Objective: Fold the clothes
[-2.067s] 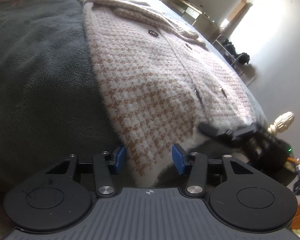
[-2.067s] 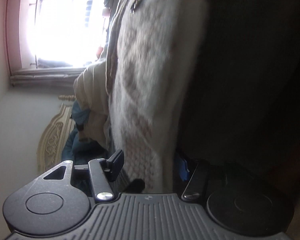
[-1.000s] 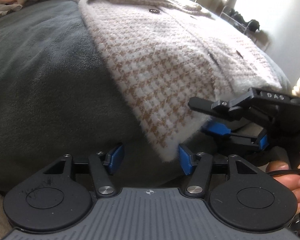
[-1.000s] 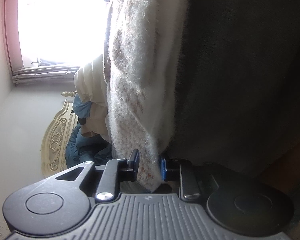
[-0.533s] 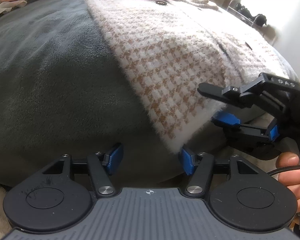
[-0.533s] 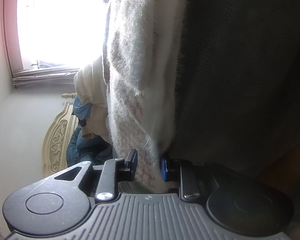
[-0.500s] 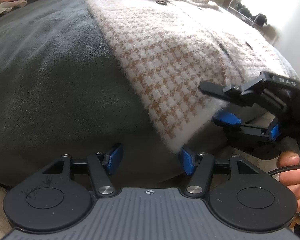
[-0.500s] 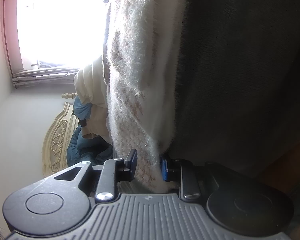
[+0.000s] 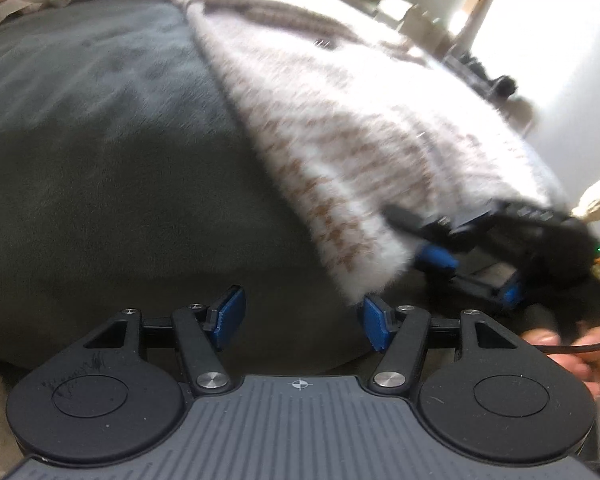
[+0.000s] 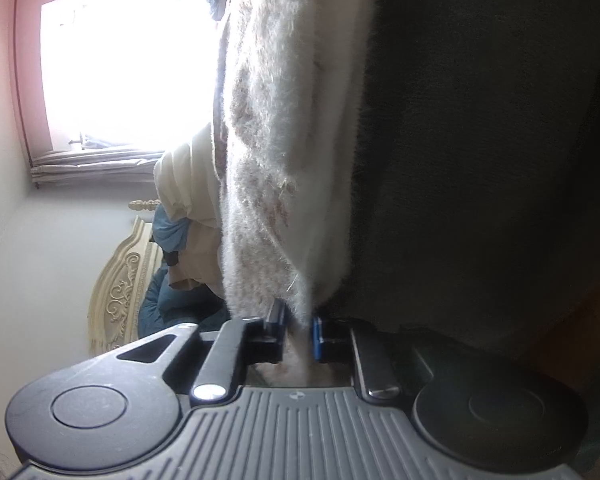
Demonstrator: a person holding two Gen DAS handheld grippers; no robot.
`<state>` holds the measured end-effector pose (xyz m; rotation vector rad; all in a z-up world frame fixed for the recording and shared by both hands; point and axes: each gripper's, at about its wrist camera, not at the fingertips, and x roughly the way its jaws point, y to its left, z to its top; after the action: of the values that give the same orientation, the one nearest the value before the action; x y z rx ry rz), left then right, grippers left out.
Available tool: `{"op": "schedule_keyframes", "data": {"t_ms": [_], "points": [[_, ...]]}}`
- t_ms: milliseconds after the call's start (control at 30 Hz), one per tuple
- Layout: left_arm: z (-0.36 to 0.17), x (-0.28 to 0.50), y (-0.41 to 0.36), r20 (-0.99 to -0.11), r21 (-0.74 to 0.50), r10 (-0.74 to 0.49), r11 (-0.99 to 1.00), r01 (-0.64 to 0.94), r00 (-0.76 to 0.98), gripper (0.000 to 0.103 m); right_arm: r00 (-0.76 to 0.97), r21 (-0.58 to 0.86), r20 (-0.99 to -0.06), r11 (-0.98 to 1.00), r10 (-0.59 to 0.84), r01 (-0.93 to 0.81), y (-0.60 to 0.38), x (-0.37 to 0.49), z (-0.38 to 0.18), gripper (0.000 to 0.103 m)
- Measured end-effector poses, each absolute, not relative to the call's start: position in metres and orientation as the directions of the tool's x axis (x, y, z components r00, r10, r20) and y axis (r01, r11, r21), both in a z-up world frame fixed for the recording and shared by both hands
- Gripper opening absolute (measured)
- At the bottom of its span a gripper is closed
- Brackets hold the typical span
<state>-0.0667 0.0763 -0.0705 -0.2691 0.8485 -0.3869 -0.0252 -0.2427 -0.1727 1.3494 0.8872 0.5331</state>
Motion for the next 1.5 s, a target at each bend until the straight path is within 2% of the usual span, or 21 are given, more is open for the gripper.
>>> {"op": "schedule_keyframes", "data": {"t_ms": [200, 300, 467, 500, 533, 600, 633, 700, 733, 767, 833, 967, 1033, 1100, 1167, 1200, 1233, 1300, 1500], "points": [[-0.061, -0.061, 0.087, -0.568, -0.543, -0.581, 0.797, 0.265, 0.583, 0.062, 0.589, 0.979, -0.203, 0.142, 0.782, 0.148, -0.246, -0.024, -0.171, 0.010], [-0.062, -0.053, 0.087, -0.551, -0.597, -0.618, 0.762, 0.252, 0.560, 0.062, 0.590, 0.979, -0.200, 0.134, 0.782, 0.153, -0.246, -0.023, -0.173, 0.011], [-0.071, -0.040, 0.082, -0.573, -0.605, -0.610, 0.765, 0.220, 0.547, 0.059, 0.585, 0.981, -0.187, 0.115, 0.789, 0.158, -0.250, -0.025, -0.175, 0.011], [-0.072, -0.038, 0.082, -0.574, -0.611, -0.610, 0.763, 0.210, 0.546, 0.054, 0.584, 0.981, -0.186, 0.117, 0.790, 0.154, -0.250, -0.025, -0.174, 0.011], [-0.073, -0.036, 0.081, -0.573, -0.619, -0.613, 0.759, 0.203, 0.544, 0.044, 0.583, 0.981, -0.186, 0.120, 0.791, 0.150, -0.250, -0.024, -0.173, 0.011], [-0.073, -0.035, 0.081, -0.553, -0.647, -0.633, 0.736, 0.200, 0.541, 0.034, 0.582, 0.981, -0.189, 0.125, 0.791, 0.148, -0.250, -0.022, -0.171, 0.013], [-0.071, -0.034, 0.079, -0.546, -0.646, -0.633, 0.735, 0.206, 0.549, 0.027, 0.582, 0.981, -0.190, 0.124, 0.791, 0.152, -0.252, -0.023, -0.171, 0.017], [-0.067, -0.035, 0.079, -0.529, -0.647, -0.639, 0.729, 0.221, 0.558, 0.022, 0.590, 0.981, -0.186, 0.114, 0.786, 0.158, -0.254, -0.024, -0.172, 0.036], [-0.066, -0.035, 0.081, -0.518, -0.656, -0.647, 0.720, 0.226, 0.560, 0.020, 0.600, 0.982, -0.179, 0.104, 0.780, 0.157, -0.254, -0.025, -0.172, 0.049], [-0.065, -0.034, 0.083, -0.502, -0.674, -0.660, 0.703, 0.225, 0.559, 0.020, 0.608, 0.983, -0.171, 0.094, 0.775, 0.156, -0.254, -0.026, -0.173, 0.054], [-0.063, -0.033, 0.087, -0.473, -0.709, -0.683, 0.670, 0.220, 0.557, 0.018, 0.612, 0.985, -0.151, 0.068, 0.776, 0.157, -0.253, -0.029, -0.177, 0.058], [-0.057, -0.027, 0.088, -0.419, -0.763, -0.722, 0.608, 0.218, 0.550, 0.017, 0.596, 0.982, -0.101, -0.017, 0.797, 0.189, -0.234, -0.020, -0.190, 0.059], [-0.055, -0.025, 0.089, -0.399, -0.784, -0.737, 0.583, 0.213, 0.545, 0.017, 0.588, 0.979, -0.068, -0.061, 0.806, 0.197, -0.224, -0.013, -0.194, 0.058], [-0.054, -0.026, 0.089, -0.396, -0.787, -0.734, 0.580, 0.208, 0.551, 0.017, 0.592, 0.980, -0.020, -0.101, 0.806, 0.171, -0.217, -0.007, -0.192, 0.048], [-0.054, -0.026, 0.092, -0.398, -0.790, -0.730, 0.580, 0.198, 0.555, 0.019, 0.608, 0.986, -0.004, -0.097, 0.794, 0.133, -0.214, 0.001, -0.185, 0.024], [-0.054, -0.027, 0.095, -0.404, -0.791, -0.720, 0.585, 0.181, 0.564, 0.029, 0.614, 0.987, 0.000, -0.098, 0.789, 0.125, -0.215, 0.003, -0.183, 0.018], [-0.055, -0.027, 0.098, -0.412, -0.787, -0.707, 0.594, 0.166, 0.574, 0.044, 0.620, 0.988, 0.005, -0.098, 0.784, 0.116, -0.216, 0.005, -0.182, 0.013], [-0.057, -0.029, 0.105, -0.425, -0.783, -0.681, 0.607, 0.135, 0.597, 0.054, 0.630, 0.989, 0.020, -0.106, 0.777, 0.099, -0.220, 0.006, -0.180, 0.011], [-0.067, -0.009, 0.107, -0.380, -0.860, -0.738, 0.504, 0.081, 0.558, 0.063, 0.607, 0.997, 0.049, -0.074, 0.793, 0.017, -0.218, 0.003, -0.169, 0.010]]}}
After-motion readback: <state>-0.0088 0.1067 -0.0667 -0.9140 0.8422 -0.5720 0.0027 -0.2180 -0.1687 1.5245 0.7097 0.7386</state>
